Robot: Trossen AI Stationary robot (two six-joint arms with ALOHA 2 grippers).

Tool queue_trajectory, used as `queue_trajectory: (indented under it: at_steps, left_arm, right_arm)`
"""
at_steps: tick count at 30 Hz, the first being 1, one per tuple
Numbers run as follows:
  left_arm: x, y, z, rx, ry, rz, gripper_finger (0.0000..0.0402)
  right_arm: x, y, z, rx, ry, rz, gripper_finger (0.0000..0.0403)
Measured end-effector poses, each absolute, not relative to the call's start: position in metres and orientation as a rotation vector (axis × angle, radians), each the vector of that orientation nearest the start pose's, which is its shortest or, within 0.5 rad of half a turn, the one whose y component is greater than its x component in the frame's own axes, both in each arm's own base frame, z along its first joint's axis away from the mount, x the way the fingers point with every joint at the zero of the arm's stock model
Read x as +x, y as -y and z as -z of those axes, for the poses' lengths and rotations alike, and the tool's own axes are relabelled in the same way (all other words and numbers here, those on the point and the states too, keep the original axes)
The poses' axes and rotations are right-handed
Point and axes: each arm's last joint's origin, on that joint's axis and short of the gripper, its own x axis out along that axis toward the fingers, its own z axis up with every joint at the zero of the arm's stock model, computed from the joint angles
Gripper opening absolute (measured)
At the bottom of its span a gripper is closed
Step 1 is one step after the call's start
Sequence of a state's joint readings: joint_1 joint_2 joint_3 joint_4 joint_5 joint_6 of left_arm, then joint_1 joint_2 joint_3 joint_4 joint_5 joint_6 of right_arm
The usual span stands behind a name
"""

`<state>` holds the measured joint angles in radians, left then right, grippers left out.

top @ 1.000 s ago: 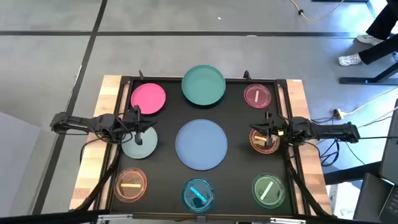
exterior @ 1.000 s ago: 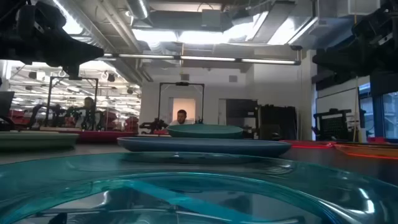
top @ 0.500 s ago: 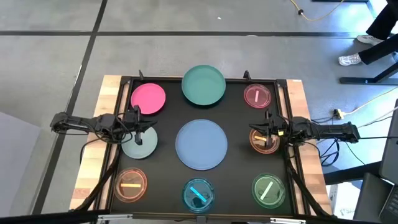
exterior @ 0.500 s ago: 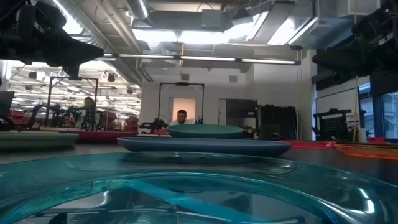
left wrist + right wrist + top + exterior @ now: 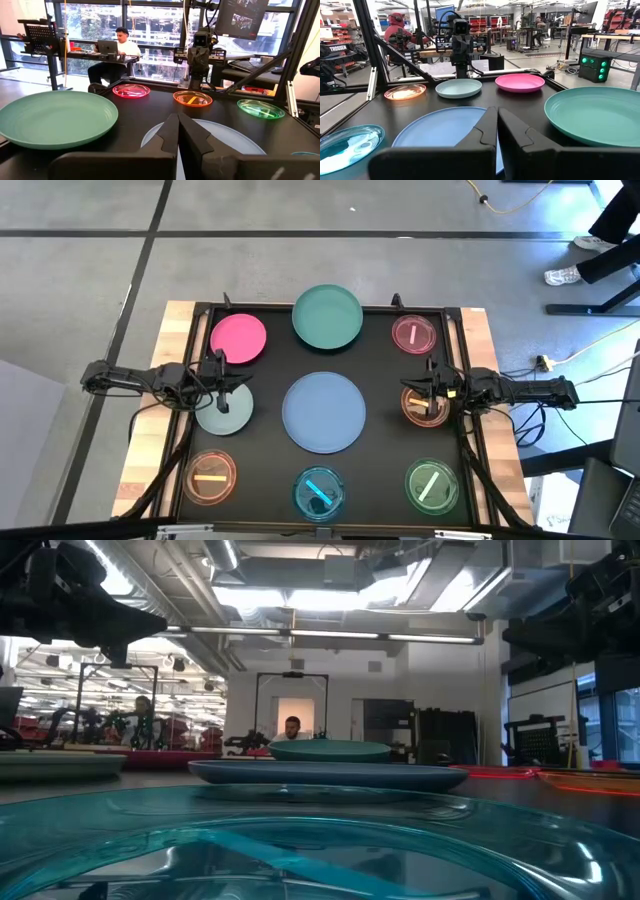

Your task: Stack plastic plates

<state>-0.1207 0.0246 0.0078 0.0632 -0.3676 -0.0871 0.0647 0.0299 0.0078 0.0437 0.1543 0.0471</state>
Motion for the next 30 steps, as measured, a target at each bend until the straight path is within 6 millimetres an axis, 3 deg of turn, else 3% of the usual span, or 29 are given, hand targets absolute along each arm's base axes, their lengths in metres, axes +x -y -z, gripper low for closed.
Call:
queue_trajectory:
  at_steps: [7, 18, 22, 30]
  left_arm:
    - [0.095, -0.005, -0.171, -0.091, 0.071, -0.494, 0.0001]
    - [0.095, -0.005, -0.172, -0.105, 0.086, -0.494, 0.0001]
    - [0.094, -0.006, -0.176, -0.199, 0.148, -0.497, 0.0001]
    - [0.091, -0.008, -0.189, -0.152, 0.263, -0.52, 0.0001]
  right_arm:
    - [0.098, 0.0, -0.169, -0.026, 0.029, 0.172, 0.0007]
    - [0.098, 0.001, -0.169, -0.026, 0.03, 0.178, 0.0007]
    - [0.098, 0.001, -0.17, -0.026, 0.037, 0.179, 0.0007]
    - [0.098, 0.001, -0.173, 0.038, 0.082, 0.209, 0.0007]
